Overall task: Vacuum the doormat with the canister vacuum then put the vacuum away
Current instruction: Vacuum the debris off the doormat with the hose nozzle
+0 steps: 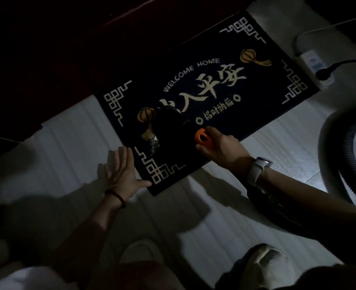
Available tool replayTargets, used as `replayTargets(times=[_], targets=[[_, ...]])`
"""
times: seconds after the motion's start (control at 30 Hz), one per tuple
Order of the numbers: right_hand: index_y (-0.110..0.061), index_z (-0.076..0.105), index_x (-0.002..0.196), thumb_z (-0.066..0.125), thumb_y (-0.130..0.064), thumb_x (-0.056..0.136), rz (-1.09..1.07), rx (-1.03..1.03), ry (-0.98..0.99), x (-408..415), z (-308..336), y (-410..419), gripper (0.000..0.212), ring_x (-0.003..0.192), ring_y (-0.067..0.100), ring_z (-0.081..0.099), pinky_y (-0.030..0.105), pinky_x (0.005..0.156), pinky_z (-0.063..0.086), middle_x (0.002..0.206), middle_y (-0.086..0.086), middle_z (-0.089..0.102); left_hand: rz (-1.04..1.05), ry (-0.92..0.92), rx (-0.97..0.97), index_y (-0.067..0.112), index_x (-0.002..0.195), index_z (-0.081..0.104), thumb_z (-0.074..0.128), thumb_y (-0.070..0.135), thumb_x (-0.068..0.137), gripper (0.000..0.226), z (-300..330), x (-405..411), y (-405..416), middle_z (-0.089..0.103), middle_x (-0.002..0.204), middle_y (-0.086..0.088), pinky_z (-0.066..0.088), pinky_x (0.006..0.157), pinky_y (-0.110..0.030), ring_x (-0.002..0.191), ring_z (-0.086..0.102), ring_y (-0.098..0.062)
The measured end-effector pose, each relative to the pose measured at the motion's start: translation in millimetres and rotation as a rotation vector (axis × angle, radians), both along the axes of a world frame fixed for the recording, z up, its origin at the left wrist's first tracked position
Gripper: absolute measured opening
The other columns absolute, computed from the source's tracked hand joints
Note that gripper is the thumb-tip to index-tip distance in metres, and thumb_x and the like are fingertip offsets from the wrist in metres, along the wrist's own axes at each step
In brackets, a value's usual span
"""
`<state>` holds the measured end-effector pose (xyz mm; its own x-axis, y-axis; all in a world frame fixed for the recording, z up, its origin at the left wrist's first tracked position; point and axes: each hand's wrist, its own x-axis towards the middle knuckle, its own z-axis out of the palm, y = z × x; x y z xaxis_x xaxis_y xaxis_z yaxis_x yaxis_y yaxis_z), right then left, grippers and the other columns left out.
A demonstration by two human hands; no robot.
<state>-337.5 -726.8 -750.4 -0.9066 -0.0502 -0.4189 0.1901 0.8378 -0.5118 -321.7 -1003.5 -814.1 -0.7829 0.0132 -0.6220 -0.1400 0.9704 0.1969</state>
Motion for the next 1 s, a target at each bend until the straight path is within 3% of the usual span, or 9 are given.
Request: replayTargets(times=[0.13, 0.23, 0.3, 0.43, 0.57, 0.7, 0.87, 1.0], targets=[[-0.022, 0.034, 0.136, 0.051, -0.043, 0.091, 0.177, -0.135, -0.104, 36, -1, -6, 0.053, 0.071, 0.012, 0.057, 0.029, 0.071, 0.048, 0.111, 0.01, 0.063, -0.046, -0.022, -0.014, 0.018, 0.147, -0.016, 0.071, 0.051, 0.072, 0.119, 1, -5, 1, -0.027, 0.153, 0.003, -0.009, 0.113, -0.057, 0.14, -0.027, -0.021], [-0.027, 0.028, 0.14, 0.049, -0.049, 0.09, 0.31, -0.092, -0.211, 62, 5, -9, 0.058, 0.085, 0.018, 0.06, 0.032, 0.082, 0.05, 0.116, 0.007, 0.061, -0.023, -0.012, 0.013, 0.019, 0.147, -0.015, 0.072, 0.051, 0.07, 0.12, -1, -2, -2, -0.026, 0.153, 0.004, -0.009, 0.113, -0.057, 0.14, -0.027, -0.02], [-0.024, 0.031, 0.139, 0.05, -0.046, 0.09, 0.262, -0.061, -0.121, 45, 6, -4, 0.057, 0.091, 0.023, 0.06, 0.033, 0.083, 0.049, 0.117, 0.009, 0.061, -0.013, 0.005, 0.025, 0.019, 0.147, -0.015, 0.072, 0.051, 0.07, 0.12, -3, -1, -2, -0.026, 0.154, 0.004, -0.011, 0.113, -0.056, 0.14, -0.027, -0.019], [-0.022, 0.039, 0.134, 0.052, -0.045, 0.089, 0.018, -0.066, -0.02, -24, 5, 6, 0.052, 0.078, 0.023, 0.062, 0.036, 0.07, 0.054, 0.109, 0.011, 0.063, -0.022, 0.021, 0.026, 0.02, 0.147, -0.015, 0.07, 0.051, 0.072, 0.117, -3, 0, -2, -0.024, 0.154, 0.004, -0.011, 0.114, -0.055, 0.14, -0.026, -0.018], [-0.021, 0.039, 0.132, 0.052, -0.044, 0.089, 0.146, -0.143, -0.078, 0, -2, -20, 0.05, 0.079, 0.02, 0.06, 0.038, 0.074, 0.053, 0.105, 0.008, 0.063, -0.041, 0.026, 0.006, 0.02, 0.147, -0.015, 0.067, 0.053, 0.074, 0.115, -3, 0, -5, -0.024, 0.154, 0.004, -0.012, 0.114, -0.054, 0.14, -0.027, -0.019], [-0.028, 0.029, 0.137, 0.047, -0.05, 0.09, 0.331, -0.079, -0.161, 52, 5, -27, 0.055, 0.096, 0.024, 0.06, 0.033, 0.082, 0.049, 0.113, 0.005, 0.059, -0.035, 0.032, 0.013, 0.02, 0.147, -0.015, 0.068, 0.054, 0.073, 0.116, -3, -1, -6, -0.026, 0.153, 0.006, -0.013, 0.113, -0.052, 0.139, -0.029, -0.02], [-0.025, 0.032, 0.138, 0.048, -0.047, 0.09, 0.108, -0.004, -0.084, -16, 7, -13, 0.055, 0.091, 0.022, 0.061, 0.034, 0.079, 0.051, 0.115, 0.007, 0.059, -0.035, 0.035, 0.031, 0.02, 0.147, -0.015, 0.069, 0.054, 0.072, 0.117, -3, -1, -6, -0.026, 0.153, 0.004, -0.014, 0.113, -0.053, 0.139, -0.029, -0.02], [-0.025, 0.031, 0.137, 0.048, -0.046, 0.091, 0.173, -0.073, -0.082, 15, 1, -23, 0.053, 0.091, 0.019, 0.062, 0.034, 0.079, 0.052, 0.109, 0.001, 0.059, -0.03, 0.014, 0.031, 0.02, 0.146, -0.018, 0.068, 0.055, 0.072, 0.118, -3, -1, -7, -0.027, 0.153, 0.005, -0.015, 0.112, -0.052, 0.138, -0.031, -0.02]])
